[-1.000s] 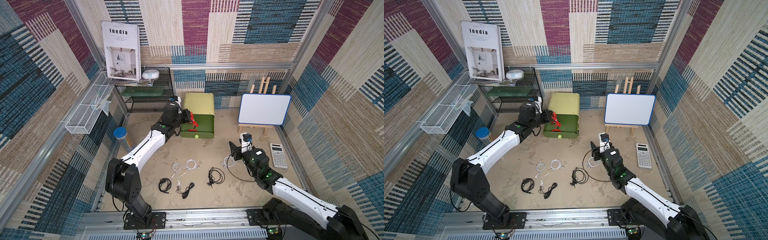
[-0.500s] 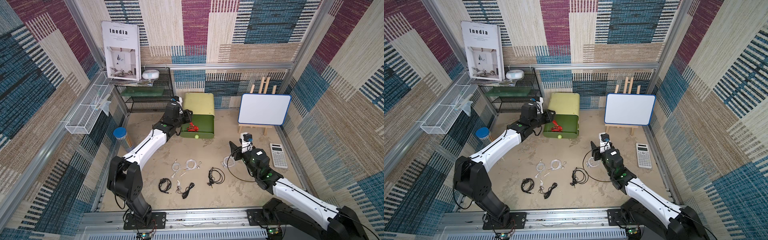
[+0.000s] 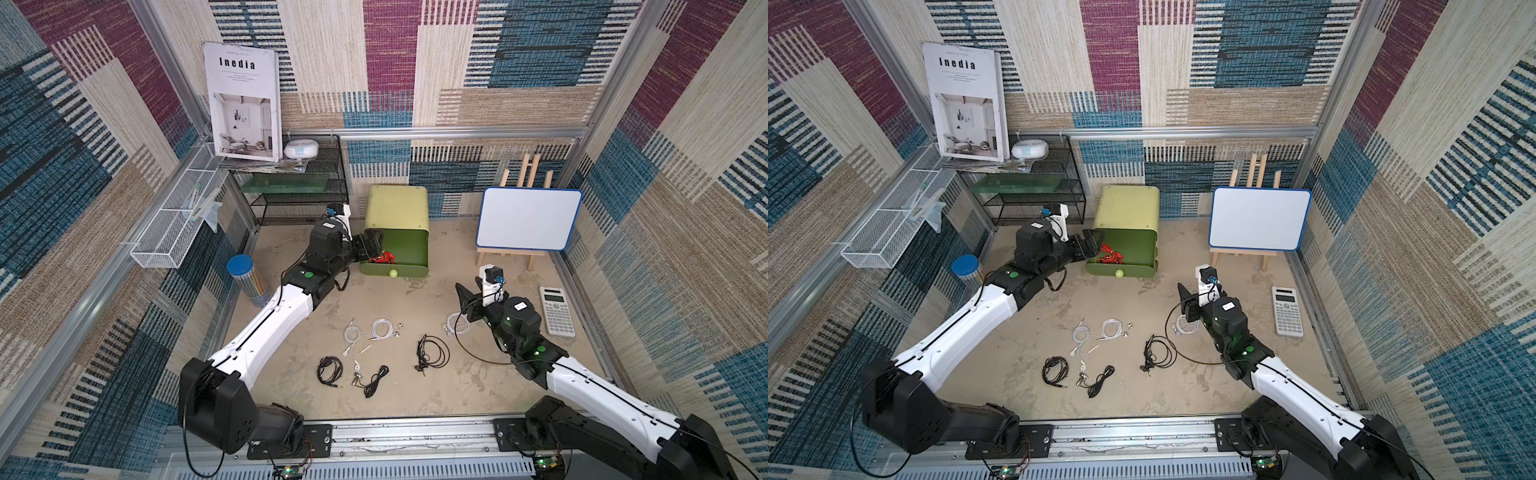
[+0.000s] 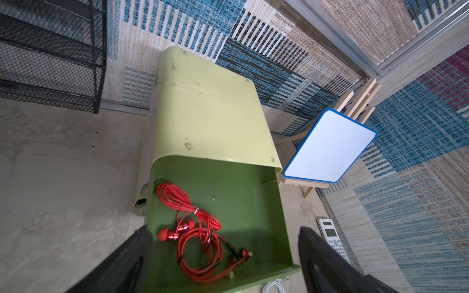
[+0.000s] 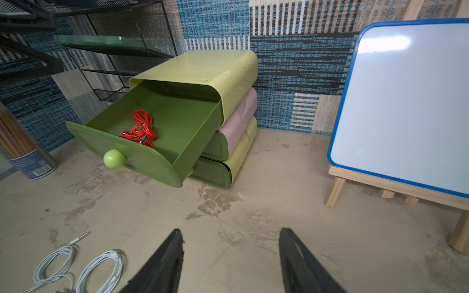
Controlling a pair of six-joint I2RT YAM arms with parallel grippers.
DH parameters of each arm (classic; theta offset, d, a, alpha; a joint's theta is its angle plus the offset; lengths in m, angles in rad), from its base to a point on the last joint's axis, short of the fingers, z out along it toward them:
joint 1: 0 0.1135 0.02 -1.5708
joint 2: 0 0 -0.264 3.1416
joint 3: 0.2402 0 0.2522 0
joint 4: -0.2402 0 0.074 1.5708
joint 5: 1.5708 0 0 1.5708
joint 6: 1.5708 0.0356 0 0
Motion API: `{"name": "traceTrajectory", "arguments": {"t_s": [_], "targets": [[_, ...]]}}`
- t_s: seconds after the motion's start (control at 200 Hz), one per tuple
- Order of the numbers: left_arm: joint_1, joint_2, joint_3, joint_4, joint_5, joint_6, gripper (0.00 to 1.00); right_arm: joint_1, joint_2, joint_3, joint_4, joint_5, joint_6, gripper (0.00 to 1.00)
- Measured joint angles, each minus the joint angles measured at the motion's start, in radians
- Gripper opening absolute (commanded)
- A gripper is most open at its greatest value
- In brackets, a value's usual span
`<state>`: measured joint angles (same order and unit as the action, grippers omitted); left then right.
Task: Place the wired earphones into the drawer by color
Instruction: Place the wired earphones in the drawer, then close the drawer in the storage box.
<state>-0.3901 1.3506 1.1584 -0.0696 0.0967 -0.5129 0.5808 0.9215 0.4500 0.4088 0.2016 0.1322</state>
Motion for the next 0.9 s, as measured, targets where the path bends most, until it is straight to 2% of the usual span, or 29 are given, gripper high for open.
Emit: {"name": "traceTrajectory", "arguments": {"t_s": [0.255, 0.496, 0.656, 0.896], "targets": [[0.000, -0.259, -0.248, -0.034, -0.051, 0.032, 0.99, 0.000, 0.056, 0.090, -0.015, -0.205, 0.053, 0.64], [0.000, -0.381, -0.370, -0.069, -0.044, 0.068, 0.98, 0.002, 0.125, 0.158, -0.023, -0.286, 0.134, 0.64], [0.000, -0.391, -0.438, -0.054, 0.014, 0.052, 0.95, 0.002, 0.131, 0.175, -0.038, -0.276, 0.165, 0.64], [-0.008, -0.329, -0.480, 0.046, 0.088, -0.048, 0.91, 0.002, 0.103, 0.175, -0.067, -0.157, 0.170, 0.64]]}}
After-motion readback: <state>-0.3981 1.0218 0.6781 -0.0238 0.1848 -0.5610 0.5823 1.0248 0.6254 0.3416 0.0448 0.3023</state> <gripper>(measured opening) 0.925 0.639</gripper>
